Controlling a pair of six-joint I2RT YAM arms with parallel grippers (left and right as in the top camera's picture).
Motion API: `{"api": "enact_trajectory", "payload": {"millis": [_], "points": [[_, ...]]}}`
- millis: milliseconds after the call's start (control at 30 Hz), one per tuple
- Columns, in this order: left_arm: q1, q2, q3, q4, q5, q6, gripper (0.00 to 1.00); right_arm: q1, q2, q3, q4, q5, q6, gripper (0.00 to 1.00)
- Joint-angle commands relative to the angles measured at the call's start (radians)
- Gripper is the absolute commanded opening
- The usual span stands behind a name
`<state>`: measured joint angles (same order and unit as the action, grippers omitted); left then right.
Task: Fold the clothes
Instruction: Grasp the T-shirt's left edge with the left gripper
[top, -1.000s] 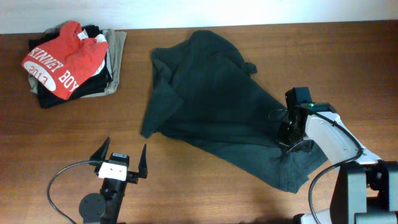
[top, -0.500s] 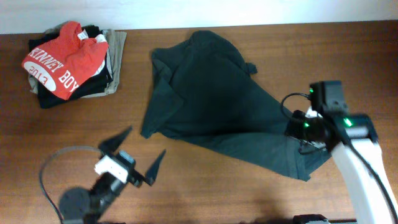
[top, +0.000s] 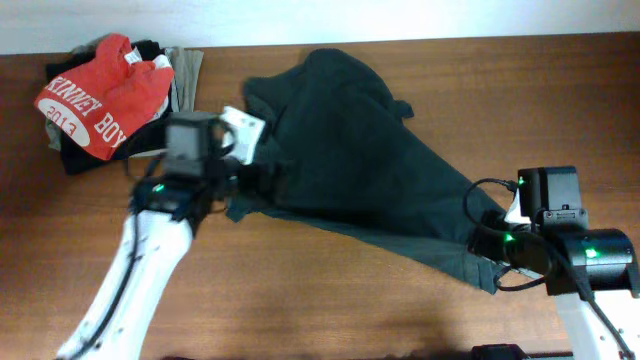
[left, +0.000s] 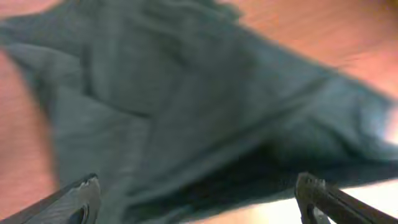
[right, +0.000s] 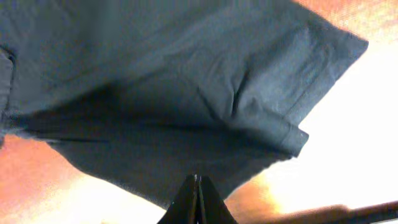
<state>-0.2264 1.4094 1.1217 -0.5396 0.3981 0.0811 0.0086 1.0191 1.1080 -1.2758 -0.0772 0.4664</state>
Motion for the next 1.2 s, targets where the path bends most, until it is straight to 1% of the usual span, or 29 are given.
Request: {"api": "enact_trajectory", "payload": {"millis": [0,67,133,200,267,300,500,533,600,667,733,1000,1167], "points": [[-0.121,0.069,0.069,0.041,-0.314,-0.008,0.99,0.005,-0.010,-0.006,0.016,-0.002,-0.006,0.04],[-0.146,0.129,0.069,0.138,-0.385,-0.021,0.99,0.005,-0.010,-0.006,0.014,-0.002,-0.006,0.04],[-0.147,0.190,0.069,0.192,-0.493,-0.136,0.99,0.005,-0.010,-0.006,0.016,-0.002,-0.006,0.04],[-0.147,0.282,0.070,0.206,-0.569,-0.219,0.99,0.005,-0.010,-0.006,0.015,-0.002,-0.006,0.04],[-0.146,0.351,0.070,0.209,-0.590,-0.339,0.99,0.005,-0.010,-0.006,0.016,-0.002,-0.006,0.04],[-0.147,0.371,0.070,0.211,-0.589,-0.373,0.99,0.005,-0.010,-0.006,0.016,-0.002,-0.006,0.04],[-0.186,0.506,0.070,0.338,-0.584,-0.384,0.99,0.005,-0.010,-0.006,0.015,-0.002,-0.006,0.04],[-0.186,0.523,0.070,0.350,-0.588,-0.395,0.99,0.005,-0.010,-0.006,0.015,-0.002,-0.006,0.04],[-0.186,0.540,0.070,0.349,-0.633,-0.459,0.99,0.005,-0.010,-0.006,0.015,-0.002,-0.006,0.04],[-0.194,0.560,0.070,0.370,-0.641,-0.464,0.99,0.005,-0.007,-0.006,0.016,-0.002,-0.006,0.04],[-0.203,0.569,0.070,0.376,-0.688,-0.512,0.98,0.005,0.003,-0.006,0.016,-0.002,-0.006,0.04],[-0.234,0.579,0.069,0.401,-0.728,-0.514,0.98,0.005,0.068,-0.006,0.016,-0.002,-0.006,0.04],[-0.235,0.639,0.069,0.405,-0.737,-0.514,0.98,0.005,0.070,-0.006,0.016,-0.002,-0.006,0.04]]}}
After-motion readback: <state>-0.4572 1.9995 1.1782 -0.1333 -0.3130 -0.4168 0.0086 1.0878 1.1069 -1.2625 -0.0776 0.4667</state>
